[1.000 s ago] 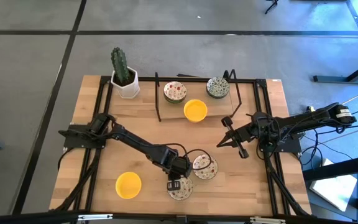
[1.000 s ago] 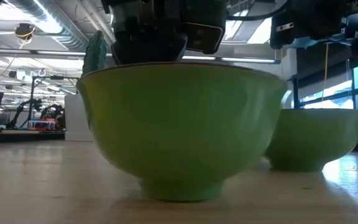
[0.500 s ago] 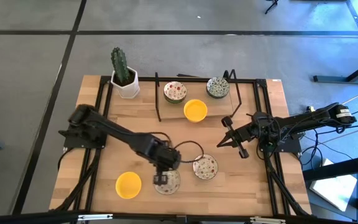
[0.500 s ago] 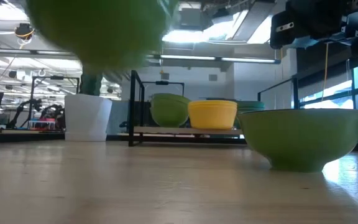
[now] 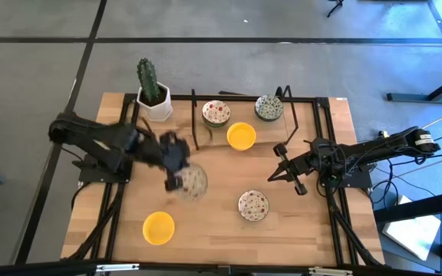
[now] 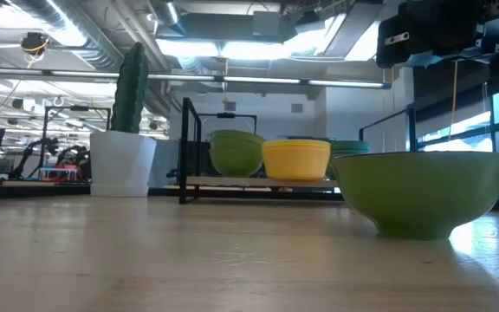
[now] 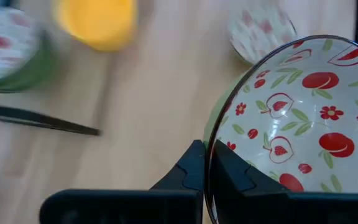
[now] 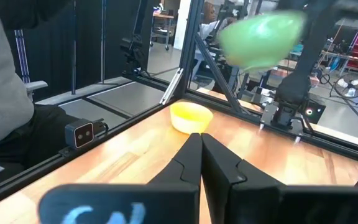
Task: Pick & Place Mini bowls
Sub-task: Stack the red patterned bowl on top of the red patterned bowl on the shelf
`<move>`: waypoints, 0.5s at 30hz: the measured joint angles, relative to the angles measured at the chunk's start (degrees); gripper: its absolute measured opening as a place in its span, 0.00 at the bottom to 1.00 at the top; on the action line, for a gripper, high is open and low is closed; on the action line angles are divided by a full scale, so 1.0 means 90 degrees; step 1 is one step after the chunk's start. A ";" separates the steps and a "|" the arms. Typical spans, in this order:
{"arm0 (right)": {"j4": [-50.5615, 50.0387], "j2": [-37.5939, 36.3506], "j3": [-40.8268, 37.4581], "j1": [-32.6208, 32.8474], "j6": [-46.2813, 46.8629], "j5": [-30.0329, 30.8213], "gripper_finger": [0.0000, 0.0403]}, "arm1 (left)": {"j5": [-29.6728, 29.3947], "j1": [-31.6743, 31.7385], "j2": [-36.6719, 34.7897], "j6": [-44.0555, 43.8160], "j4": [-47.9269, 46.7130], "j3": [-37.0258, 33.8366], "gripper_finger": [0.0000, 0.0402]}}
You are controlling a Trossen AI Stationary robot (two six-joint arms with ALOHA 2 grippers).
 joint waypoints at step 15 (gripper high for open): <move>-0.0096 0.0002 0.0000 0.0000 0.0194 0.0002 0.02 | 0.1497 0.3726 0.1269 0.2258 -0.0144 0.2773 0.01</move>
